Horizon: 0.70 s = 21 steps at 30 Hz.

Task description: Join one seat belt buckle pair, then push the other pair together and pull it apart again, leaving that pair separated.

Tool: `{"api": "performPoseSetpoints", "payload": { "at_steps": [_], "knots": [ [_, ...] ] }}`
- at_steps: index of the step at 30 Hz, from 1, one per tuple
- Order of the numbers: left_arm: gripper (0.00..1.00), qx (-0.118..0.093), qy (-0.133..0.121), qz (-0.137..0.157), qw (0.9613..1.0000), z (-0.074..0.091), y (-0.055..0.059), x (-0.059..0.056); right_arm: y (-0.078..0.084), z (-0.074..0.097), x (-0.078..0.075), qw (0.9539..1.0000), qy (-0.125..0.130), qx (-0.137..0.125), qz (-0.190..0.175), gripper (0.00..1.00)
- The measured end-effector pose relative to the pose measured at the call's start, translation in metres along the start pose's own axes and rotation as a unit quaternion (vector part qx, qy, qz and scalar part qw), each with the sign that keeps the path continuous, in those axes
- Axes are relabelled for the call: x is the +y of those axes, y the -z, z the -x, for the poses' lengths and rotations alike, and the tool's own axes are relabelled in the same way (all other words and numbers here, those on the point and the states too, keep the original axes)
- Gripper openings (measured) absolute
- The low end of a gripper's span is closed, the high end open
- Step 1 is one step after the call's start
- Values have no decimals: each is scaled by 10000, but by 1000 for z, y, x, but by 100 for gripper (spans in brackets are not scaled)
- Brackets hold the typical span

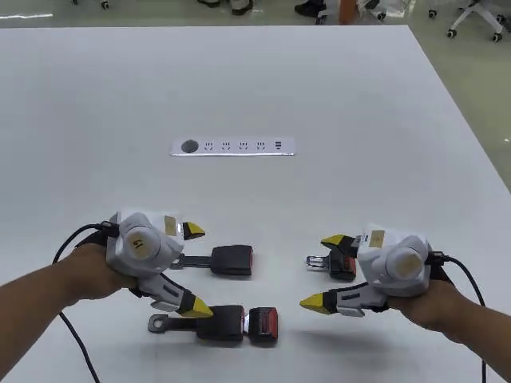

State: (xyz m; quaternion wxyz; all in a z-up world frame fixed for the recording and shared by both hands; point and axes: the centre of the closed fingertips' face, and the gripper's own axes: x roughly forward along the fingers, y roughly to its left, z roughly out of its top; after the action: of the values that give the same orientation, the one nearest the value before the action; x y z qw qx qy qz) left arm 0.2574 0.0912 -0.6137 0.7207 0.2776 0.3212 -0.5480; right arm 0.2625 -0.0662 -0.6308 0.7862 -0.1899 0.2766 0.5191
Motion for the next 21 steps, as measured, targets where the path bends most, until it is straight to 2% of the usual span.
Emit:
{"api": "performPoseSetpoints", "payload": {
  "at_steps": [4,9,10,11,14,16,20,21],
  "knots": [
    [82,44,-59,-73,9999,-3,-1,18,4,6,-14,10000,-1,65,-17,67],
    [82,33,-20,-99,9999,-11,-4,33,17,7,-32,9998,-48,158,-113,66],
    [81,33,5,-85,10000,-13,-4,34,18,7,-31,9997,-102,181,-142,65],
    [80,53,50,-56,10000,-17,-4,35,21,6,-31,9994,-185,212,-199,63],
    [79,113,173,-95,9997,-26,-4,31,31,3,-37,9992,-182,286,-223,64],
    [79,150,231,-101,9996,-34,2,32,36,1,-37,9988,-253,325,-263,63],
    [78,163,378,-59,9991,-46,4,31,48,-4,-41,9983,-302,415,-291,64],
    [78,198,425,-73,9989,-50,9,32,51,-6,-43,9981,-313,423,-305,65]
  ]
}}
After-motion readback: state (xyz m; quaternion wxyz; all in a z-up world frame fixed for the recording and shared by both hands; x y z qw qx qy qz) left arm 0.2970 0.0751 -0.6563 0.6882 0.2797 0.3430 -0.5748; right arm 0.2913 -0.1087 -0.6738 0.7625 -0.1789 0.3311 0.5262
